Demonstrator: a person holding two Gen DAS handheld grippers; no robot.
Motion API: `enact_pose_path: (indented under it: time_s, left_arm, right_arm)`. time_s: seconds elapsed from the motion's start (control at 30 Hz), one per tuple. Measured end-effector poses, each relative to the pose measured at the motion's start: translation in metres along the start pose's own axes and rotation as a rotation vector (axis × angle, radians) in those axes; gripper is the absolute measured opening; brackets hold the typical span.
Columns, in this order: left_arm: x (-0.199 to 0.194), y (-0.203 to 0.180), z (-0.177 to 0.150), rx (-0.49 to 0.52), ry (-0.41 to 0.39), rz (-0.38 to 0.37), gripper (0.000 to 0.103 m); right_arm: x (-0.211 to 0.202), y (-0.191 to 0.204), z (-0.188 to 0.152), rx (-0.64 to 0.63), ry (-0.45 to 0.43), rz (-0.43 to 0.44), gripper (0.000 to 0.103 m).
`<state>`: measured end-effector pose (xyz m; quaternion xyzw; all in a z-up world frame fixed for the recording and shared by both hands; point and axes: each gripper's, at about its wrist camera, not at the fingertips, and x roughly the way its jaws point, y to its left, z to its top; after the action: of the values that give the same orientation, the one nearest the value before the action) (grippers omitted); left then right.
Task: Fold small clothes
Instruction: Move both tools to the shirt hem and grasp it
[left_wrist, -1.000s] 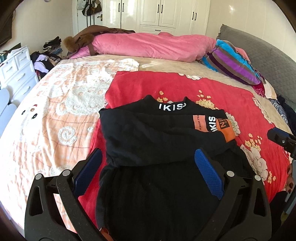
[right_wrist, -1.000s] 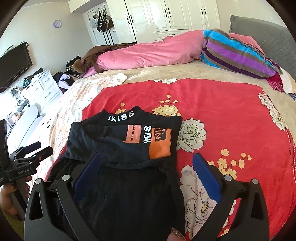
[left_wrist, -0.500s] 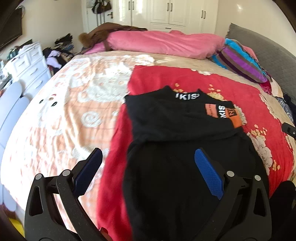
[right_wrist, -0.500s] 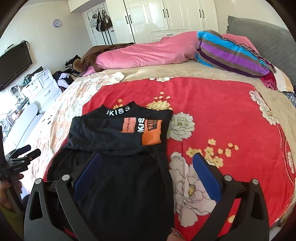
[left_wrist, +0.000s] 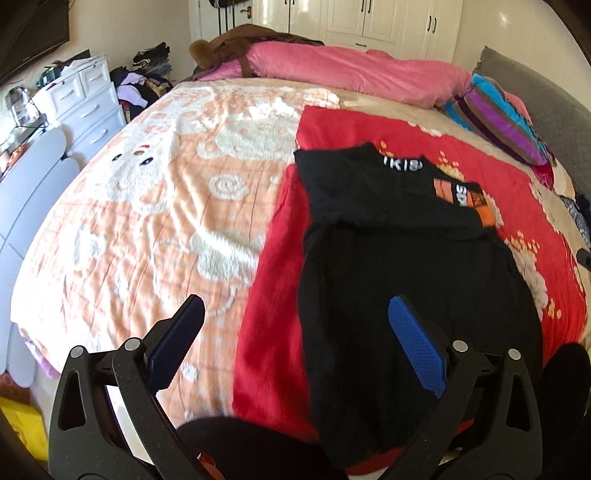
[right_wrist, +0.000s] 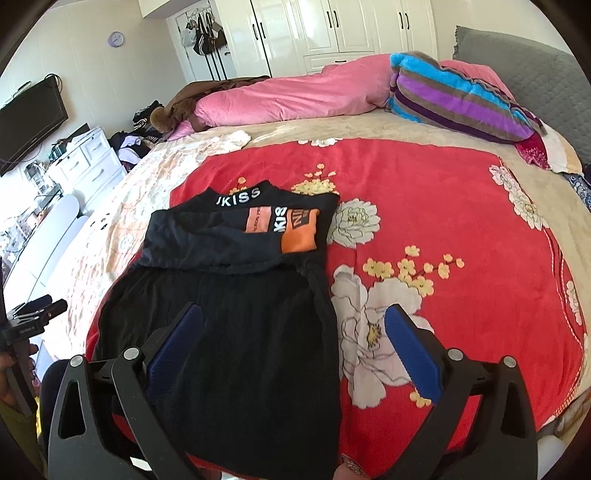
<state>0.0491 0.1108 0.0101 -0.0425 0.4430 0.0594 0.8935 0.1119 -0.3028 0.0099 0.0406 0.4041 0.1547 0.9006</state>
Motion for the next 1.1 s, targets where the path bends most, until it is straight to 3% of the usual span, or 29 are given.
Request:
enact_pose_path:
  time_s: [0.27, 0.63, 1.1]
  left_arm:
    - [0.000, -0.015, -0.019, 0.060, 0.051, -0.027, 0.094]
    - [0.022, -0.038, -0.047, 0.128, 0.191, -0.068, 0.094]
    - [0.043, -0.046, -0.067, 0.157, 0.307, -0.092, 0.094]
  right_arm:
    - [-0.003, -0.011, -0.025, 0.017, 0.067, -0.033, 0.099]
    - [0.024, -0.023, -0.078, 0.158, 0.270, -0.057, 0.099]
    - [0.050, -0.005, -0.108, 0.072, 0.399, -0.168, 0.099]
